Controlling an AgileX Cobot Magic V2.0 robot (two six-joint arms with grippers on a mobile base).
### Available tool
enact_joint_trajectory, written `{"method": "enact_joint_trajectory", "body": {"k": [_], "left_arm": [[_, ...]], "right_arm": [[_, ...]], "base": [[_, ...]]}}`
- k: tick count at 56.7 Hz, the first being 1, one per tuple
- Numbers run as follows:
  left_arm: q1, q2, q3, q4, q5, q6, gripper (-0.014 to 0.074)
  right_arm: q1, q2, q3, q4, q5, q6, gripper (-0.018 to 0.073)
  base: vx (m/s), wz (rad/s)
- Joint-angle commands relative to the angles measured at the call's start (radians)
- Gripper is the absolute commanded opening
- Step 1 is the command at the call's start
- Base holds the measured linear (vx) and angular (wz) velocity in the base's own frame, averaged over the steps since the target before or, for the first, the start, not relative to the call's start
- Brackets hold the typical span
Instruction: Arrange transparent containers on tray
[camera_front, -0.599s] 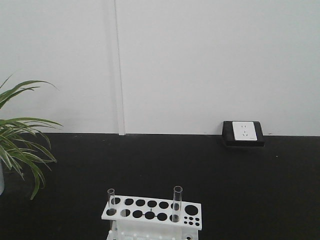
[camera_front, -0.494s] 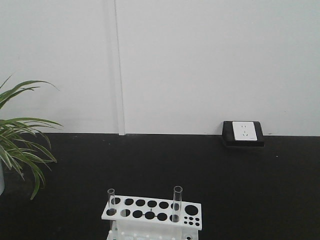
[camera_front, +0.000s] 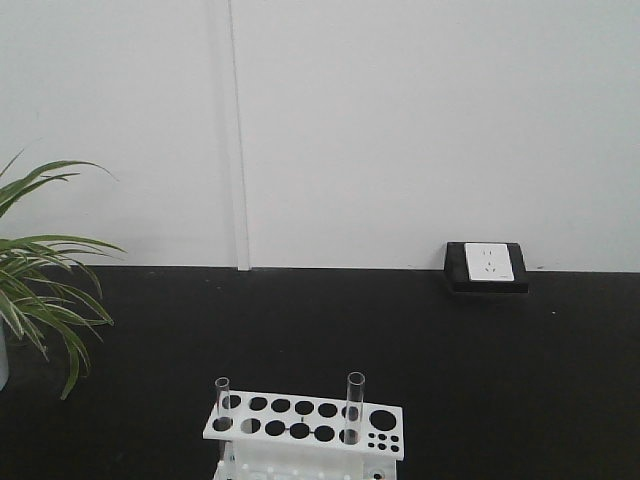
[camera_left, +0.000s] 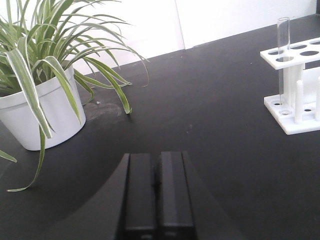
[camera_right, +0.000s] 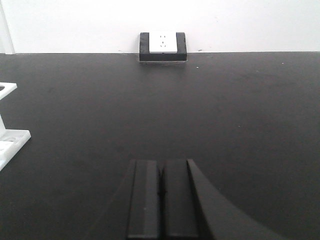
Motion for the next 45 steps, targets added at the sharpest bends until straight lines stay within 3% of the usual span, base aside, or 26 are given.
{"method": "enact_joint_trajectory", "body": {"k": [1,21,33,42,45], "left_arm": [[0.002,-0.023,0.038,0.000,-0.082,-0.005,-0.0006],[0.002,-0.023,0.038,0.001,-0.129,-0.001,-0.0007],[0.002,-0.023,0.028,-0.002,-0.259,-0.011,-0.0007],[0.002,-0.023,0.013,-0.103,-0.532,-0.196,-0.0007],[0.002,-0.022,-0.024,-0.113,-0.542,-0.243,-0.0007]], "right_arm": [[-0.004,-0.008,0.009,-0.003,-0.080,-0.009,-0.0011],[-0.004,-0.008,0.009,-0.006,-0.114,-0.011,-0.0011],[-0.004,-0.008,0.009,0.001,-0.307,-0.011,-0.0011],[-0.004,-0.008,-0.017,0.032,-0.510,0.007,-0.0011],[-0.004,-0.008,-0.052,0.054,-0.502,0.020,-0.0011]], "base": [[0.00,0.00],[0.00,0.00],[0.00,0.00],[0.00,0.00],[0.00,0.00]]}}
